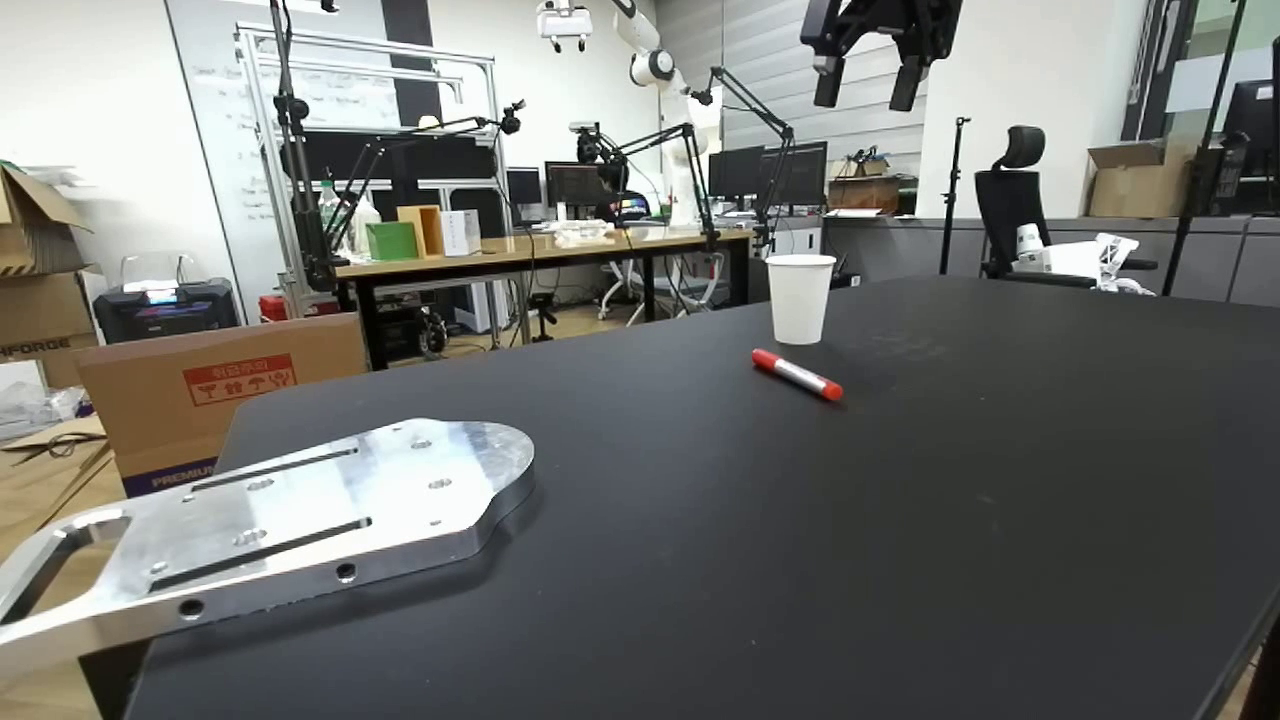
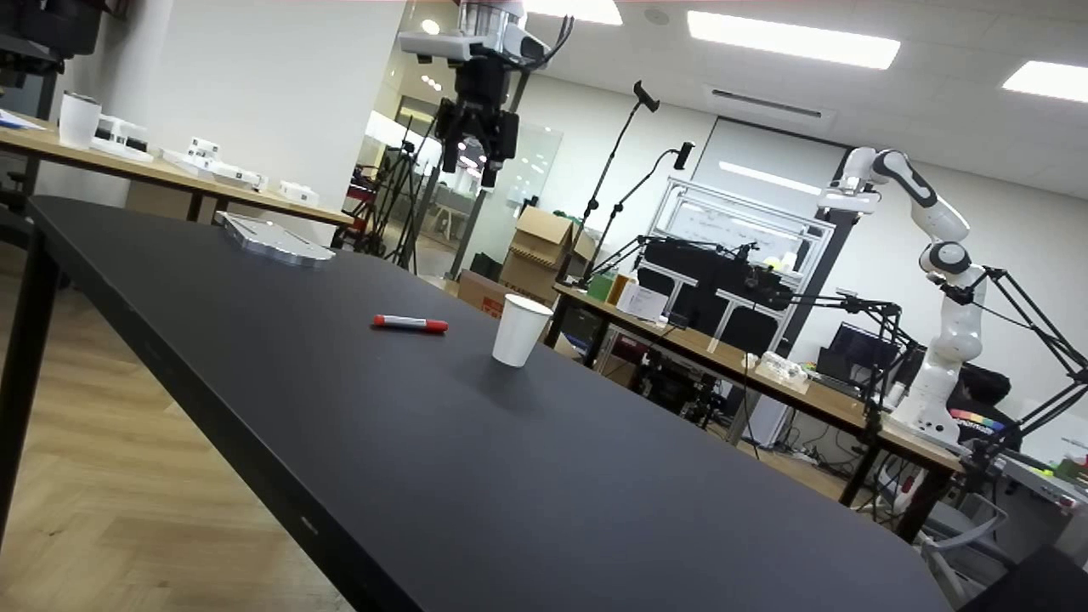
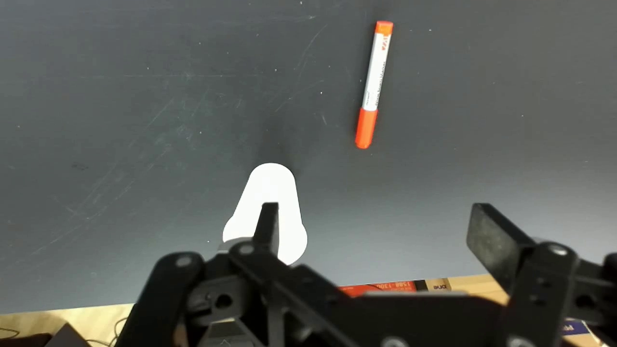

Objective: Put the marker in the cup

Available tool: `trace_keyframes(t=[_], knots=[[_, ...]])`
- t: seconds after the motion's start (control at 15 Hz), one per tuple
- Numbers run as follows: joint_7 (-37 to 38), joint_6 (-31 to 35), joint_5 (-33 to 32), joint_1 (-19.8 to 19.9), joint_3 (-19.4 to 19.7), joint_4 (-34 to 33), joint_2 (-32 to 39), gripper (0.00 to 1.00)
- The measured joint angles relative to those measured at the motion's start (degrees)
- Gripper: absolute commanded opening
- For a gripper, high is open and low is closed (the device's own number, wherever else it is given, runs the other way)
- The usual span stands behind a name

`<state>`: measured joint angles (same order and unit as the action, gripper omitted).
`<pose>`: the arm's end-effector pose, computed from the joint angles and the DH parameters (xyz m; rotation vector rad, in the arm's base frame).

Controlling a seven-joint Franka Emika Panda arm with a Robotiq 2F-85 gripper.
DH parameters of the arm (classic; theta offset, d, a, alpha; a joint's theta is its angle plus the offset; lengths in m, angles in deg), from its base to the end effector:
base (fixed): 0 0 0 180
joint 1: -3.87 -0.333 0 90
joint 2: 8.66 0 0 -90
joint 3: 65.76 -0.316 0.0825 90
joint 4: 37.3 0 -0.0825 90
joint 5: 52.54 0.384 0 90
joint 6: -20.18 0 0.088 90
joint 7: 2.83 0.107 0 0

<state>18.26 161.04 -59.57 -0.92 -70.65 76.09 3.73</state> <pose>0.6124 0.1023 0.3864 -3.1057 0.1844 -0.4285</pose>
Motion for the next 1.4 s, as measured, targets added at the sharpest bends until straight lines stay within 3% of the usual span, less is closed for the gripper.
trace_keyframes(t=[0.27,0.73,1.4], knots=[[-0.14,3.64,1.80,-0.08,0.62,0.76,4.18,1.00],[-0.98,18.06,8.69,-1.33,0.88,3.09,15.92,1.00],[-0.98,22.85,11.27,-4.60,2.64,2.31,23.45,1.00]])
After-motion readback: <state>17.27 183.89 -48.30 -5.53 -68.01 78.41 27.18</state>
